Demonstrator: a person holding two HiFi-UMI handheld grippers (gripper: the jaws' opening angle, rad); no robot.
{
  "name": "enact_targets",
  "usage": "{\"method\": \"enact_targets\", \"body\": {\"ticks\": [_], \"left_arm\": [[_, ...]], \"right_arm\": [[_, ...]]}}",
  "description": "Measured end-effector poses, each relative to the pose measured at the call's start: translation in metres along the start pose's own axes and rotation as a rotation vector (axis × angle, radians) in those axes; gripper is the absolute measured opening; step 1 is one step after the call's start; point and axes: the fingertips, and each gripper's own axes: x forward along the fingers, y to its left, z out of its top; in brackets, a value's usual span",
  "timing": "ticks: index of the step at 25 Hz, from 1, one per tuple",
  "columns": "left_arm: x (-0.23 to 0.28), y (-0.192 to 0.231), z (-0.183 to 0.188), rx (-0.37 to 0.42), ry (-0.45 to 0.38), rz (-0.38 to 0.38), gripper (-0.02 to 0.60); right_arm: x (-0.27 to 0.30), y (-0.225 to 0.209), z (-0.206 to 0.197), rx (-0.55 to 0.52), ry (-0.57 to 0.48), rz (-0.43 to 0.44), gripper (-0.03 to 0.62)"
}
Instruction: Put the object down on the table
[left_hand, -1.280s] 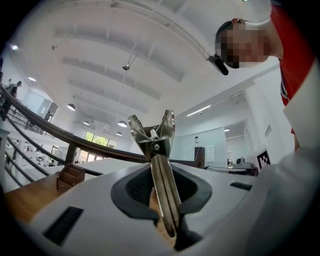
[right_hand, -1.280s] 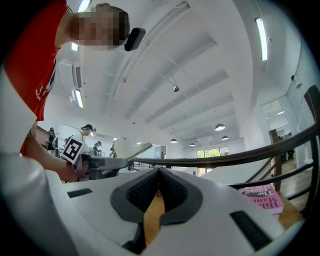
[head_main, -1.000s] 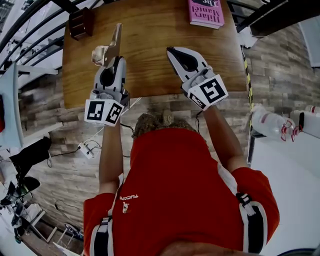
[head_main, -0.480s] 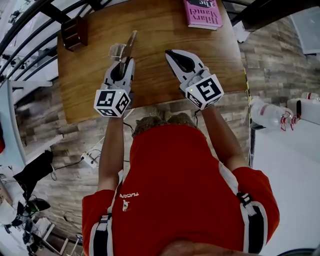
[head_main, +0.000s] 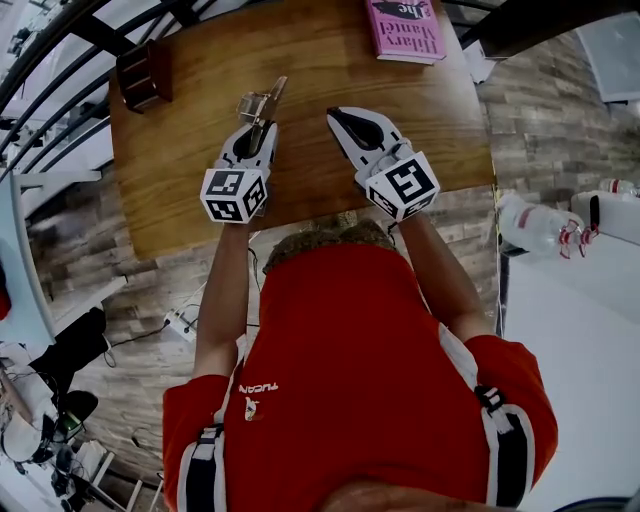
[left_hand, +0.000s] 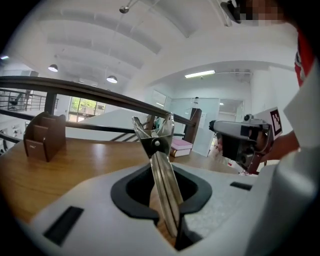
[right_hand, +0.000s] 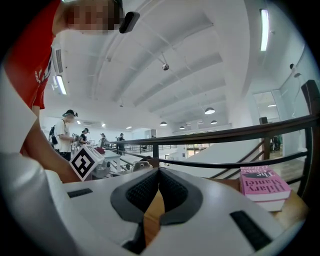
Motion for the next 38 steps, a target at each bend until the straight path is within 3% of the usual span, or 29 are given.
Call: {"method": "enact_targets", "body": {"ticks": [15, 25, 34, 38], "left_arm": [[0.049, 0.006, -0.053, -0.056, 0.264, -0.012, 0.069], [0.053, 0.009, -0.069, -0.092, 0.357, -0.011, 0.077], [0.048, 0.011, -0.089, -0.109, 0.459, 0.005, 0.199], [0.043, 0.011, -0.095, -0.103, 0.5, 0.018, 0.22]], "right_arm": [[0.008, -0.024, -0.021, 0.025, 0.049, 0.043, 0.025], [0.009, -0.03, -0.029, 0.041, 0.057, 0.051, 0.025], [0.008, -0.033, -0.035, 0.041, 0.066, 0.065, 0.025], [0.009, -0.034, -0.036, 0.042, 0.067, 0.074, 0.025]]}}
